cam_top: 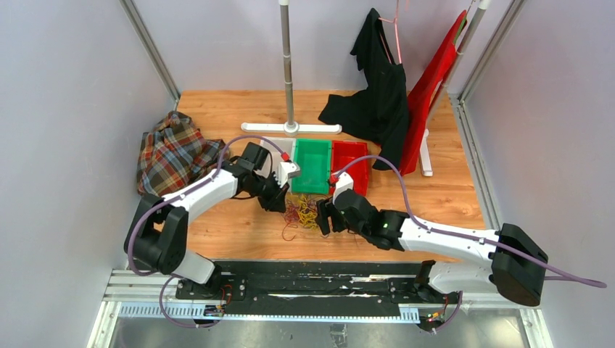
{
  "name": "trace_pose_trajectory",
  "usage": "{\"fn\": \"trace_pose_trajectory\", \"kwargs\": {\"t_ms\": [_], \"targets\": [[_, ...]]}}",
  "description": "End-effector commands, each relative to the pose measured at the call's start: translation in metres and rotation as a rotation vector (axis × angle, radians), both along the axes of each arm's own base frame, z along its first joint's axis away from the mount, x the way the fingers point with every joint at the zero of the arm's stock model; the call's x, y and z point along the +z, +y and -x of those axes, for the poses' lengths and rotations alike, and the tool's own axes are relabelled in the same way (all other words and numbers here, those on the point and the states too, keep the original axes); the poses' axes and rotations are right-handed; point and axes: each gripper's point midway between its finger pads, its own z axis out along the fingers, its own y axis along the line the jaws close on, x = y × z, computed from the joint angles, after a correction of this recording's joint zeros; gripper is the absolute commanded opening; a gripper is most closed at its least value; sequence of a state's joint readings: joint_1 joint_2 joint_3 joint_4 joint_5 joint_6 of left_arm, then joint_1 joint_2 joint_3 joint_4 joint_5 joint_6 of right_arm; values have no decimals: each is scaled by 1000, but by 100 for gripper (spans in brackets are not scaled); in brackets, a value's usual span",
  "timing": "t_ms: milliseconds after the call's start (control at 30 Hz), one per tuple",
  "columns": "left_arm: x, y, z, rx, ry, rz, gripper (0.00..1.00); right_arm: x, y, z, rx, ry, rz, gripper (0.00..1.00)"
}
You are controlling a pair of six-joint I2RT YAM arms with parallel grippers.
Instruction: Untangle the cables
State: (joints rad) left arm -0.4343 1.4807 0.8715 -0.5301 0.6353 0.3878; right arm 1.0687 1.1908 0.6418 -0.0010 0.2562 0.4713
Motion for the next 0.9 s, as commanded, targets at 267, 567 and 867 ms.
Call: {"fn": "trace_pose_trajectory", "kwargs": {"t_ms": [267,567,867], "targets": [[95,6,26,-37,-172,93,1,23,25,-12,79,-41,-37,72],[144,1,36,16,-166,178,1,79,53,-21,121,-131,-172,75],[177,0,47,17,-184,233,1,116,85,-21,174,-144,-320,75]]}}
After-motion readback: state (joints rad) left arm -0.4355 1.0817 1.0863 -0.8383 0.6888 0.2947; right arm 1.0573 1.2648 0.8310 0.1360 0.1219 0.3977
